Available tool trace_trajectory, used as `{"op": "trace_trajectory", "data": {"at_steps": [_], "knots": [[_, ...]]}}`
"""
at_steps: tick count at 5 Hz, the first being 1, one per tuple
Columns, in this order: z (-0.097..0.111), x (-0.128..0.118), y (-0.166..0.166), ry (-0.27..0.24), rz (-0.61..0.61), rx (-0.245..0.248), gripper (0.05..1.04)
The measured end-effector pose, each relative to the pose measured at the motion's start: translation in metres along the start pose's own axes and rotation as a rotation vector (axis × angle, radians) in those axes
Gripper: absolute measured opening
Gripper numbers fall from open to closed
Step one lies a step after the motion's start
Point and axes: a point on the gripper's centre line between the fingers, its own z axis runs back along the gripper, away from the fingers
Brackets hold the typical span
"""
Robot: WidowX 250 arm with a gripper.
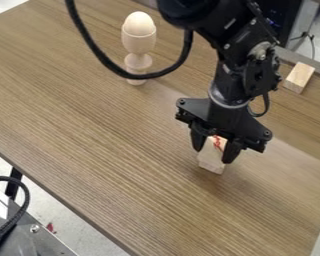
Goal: Put the rectangular block with the red marking on top of the rectangular block in the middle of the table
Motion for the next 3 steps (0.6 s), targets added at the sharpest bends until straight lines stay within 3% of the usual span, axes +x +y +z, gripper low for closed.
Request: {"op": "trace_trajectory", "data": {"at_steps": [2, 3], "knots": [[-0.0009, 0.0037, -0.0028, 0.0, 0.008, -0.006, 0.503], [0.0027, 0.009, -0.0031, 0.004, 0.021, -0.008, 0.576]]}}
